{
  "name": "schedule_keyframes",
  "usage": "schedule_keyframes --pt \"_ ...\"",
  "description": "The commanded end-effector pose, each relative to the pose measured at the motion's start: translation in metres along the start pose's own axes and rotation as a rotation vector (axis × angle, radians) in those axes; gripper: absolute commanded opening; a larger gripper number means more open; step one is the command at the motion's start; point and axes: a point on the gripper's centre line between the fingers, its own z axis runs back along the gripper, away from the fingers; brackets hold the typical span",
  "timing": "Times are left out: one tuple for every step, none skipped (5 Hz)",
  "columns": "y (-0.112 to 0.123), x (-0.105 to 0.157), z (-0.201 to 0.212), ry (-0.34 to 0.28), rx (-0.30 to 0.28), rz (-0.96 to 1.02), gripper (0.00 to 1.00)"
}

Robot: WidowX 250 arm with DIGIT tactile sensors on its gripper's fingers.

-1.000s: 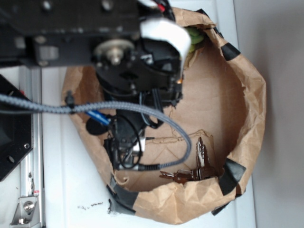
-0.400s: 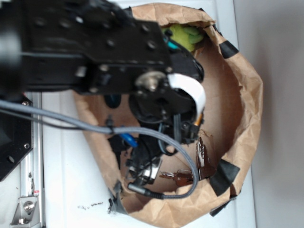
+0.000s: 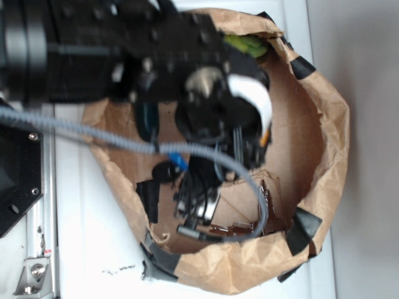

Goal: Grab the silver keys.

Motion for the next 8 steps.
schedule_keyframes --pt "-0.004 0.015 -0.020 -0.008 0.090 -0.003 1.00" --pt "-0.004 0.015 -0.020 -0.008 0.090 -0.003 1.00" --pt "-0.004 0.015 -0.020 -0.008 0.090 -0.003 1.00" --pt "-0.004 0.015 -0.020 -0.008 0.090 -0.003 1.00" --pt "-0.004 0.015 -0.020 -0.008 0.090 -0.003 1.00" --pt "-0.004 0.015 -0.020 -0.008 0.090 -0.003 1.00" --pt "-0.001 0.017 -0.035 -0.084 0.103 -0.005 1.00" --pt "-0.004 0.022 -0.038 -0.149 0.064 -0.020 1.00"
